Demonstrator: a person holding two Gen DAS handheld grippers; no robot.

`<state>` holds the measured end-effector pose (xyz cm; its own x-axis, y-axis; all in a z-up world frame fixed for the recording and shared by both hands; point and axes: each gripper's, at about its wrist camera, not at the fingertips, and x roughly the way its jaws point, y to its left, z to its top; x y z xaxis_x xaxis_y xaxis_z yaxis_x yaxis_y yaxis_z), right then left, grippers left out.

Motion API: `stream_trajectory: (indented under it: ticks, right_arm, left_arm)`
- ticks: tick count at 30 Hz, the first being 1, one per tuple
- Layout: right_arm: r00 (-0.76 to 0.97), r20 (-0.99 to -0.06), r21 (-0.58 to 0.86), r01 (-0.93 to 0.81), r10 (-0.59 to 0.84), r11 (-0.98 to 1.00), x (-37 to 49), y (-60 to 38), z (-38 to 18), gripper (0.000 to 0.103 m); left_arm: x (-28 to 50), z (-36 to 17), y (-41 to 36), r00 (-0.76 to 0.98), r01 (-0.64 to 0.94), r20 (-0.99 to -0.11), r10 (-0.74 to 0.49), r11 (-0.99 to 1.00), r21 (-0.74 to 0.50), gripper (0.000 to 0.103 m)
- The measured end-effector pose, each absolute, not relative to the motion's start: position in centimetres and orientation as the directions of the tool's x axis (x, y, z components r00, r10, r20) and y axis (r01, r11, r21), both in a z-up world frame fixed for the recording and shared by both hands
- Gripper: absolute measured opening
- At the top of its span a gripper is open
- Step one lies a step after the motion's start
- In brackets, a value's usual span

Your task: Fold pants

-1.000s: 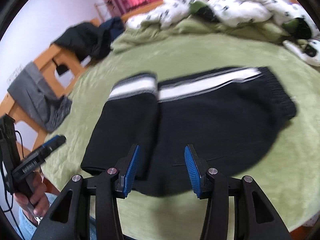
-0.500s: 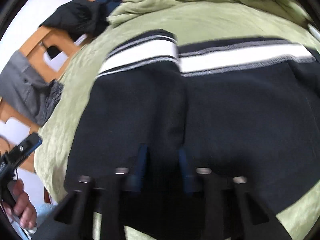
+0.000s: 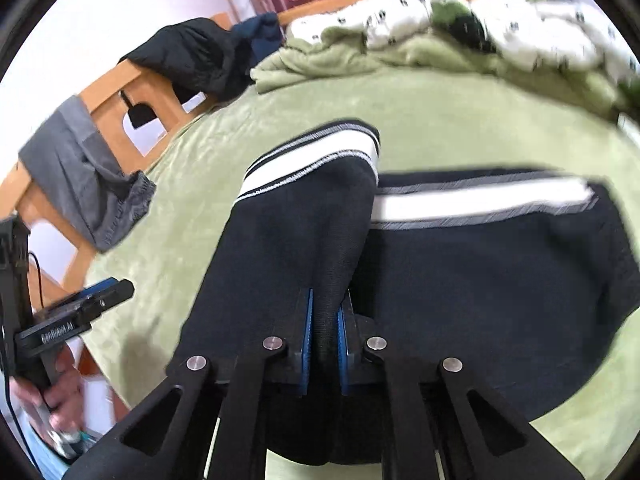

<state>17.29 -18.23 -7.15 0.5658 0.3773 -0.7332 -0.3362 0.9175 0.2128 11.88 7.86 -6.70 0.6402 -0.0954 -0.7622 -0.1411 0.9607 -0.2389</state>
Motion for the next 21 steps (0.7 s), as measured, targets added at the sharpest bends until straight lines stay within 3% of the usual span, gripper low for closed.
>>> stream_trajectory:
  ticks: [4,9,14,21]
  right_arm:
    - [0.665,-0.686,0.117,-0.300,0.296,0.947,17.2,-23.0,-4.5,0.010]
    - [0.728,-0.656,0.109,-0.166,0.197,0.980,18.7,-32.3,-3.0,0.009]
    - [0.700,-0.712,0.052,-0.024,0.054,0.998,20.0,-38.6,-6.4,0.008]
    - [0.685,-0.727,-0.041,0.030,-0.051,0.999,18.5,-41.5,-9.4,0.008]
  left_arm:
    - [12.3,-6.7,5.8,0.657,-0.090,-0.742,-0.132,0.964,-0.251,0.062]
    - [12.5,-7.9,2.7,0.653,-0.021,-0.740,-0.162,0.973,-0.231,0.062]
    - [12.5,-9.0,0.3,0.645,0.040,-0.740,-0.190,0.975,-0.216,0.062]
    - [12.8,-10.7,-0.9,0.580,0.087,-0.742,-0.336,0.932,-0.353,0.062]
